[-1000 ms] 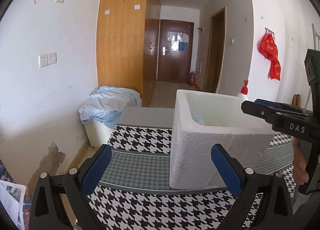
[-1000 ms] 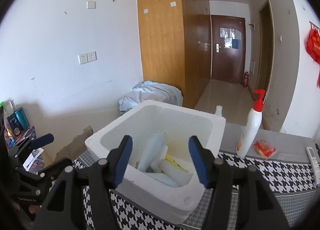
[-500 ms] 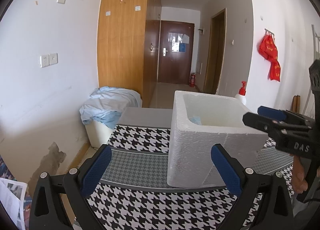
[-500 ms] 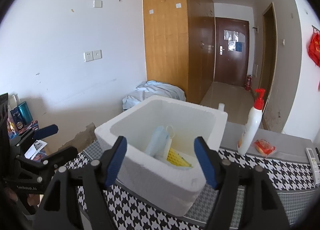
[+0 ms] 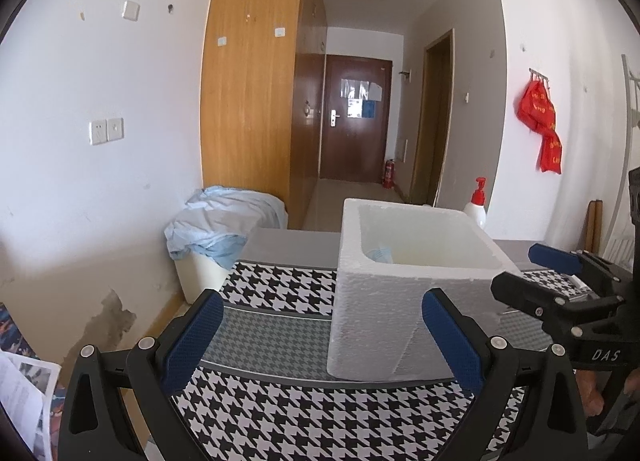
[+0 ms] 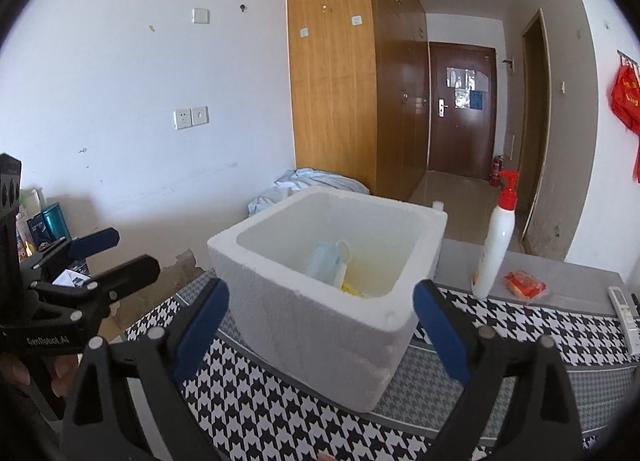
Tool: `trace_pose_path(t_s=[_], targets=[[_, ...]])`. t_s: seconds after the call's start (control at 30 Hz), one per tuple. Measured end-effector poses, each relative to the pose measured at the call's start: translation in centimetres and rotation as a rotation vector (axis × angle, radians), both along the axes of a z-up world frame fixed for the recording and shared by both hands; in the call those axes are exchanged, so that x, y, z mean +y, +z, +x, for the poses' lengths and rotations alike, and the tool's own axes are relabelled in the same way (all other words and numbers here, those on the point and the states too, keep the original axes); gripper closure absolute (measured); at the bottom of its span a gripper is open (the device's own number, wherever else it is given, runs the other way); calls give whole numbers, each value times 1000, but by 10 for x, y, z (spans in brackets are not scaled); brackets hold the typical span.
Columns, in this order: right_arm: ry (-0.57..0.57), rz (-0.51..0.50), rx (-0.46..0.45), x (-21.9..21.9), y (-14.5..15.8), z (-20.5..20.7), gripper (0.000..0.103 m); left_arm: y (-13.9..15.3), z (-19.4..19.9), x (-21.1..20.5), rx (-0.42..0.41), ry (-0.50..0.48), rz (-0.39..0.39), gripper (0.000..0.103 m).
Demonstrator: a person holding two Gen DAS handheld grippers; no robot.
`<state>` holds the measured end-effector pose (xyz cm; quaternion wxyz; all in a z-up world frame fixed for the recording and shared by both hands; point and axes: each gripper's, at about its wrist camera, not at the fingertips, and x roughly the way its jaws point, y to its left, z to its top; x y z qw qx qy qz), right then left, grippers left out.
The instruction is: Organize soft objects
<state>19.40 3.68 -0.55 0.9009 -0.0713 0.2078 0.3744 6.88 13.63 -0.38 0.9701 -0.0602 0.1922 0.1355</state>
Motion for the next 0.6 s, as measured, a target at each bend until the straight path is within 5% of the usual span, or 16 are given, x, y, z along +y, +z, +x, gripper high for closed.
trace_pose_path(t_s=[0.6], targets=[[-39,16,-17,-30,-13,-16,5,-8,-8,-25,-39,0,13,2]])
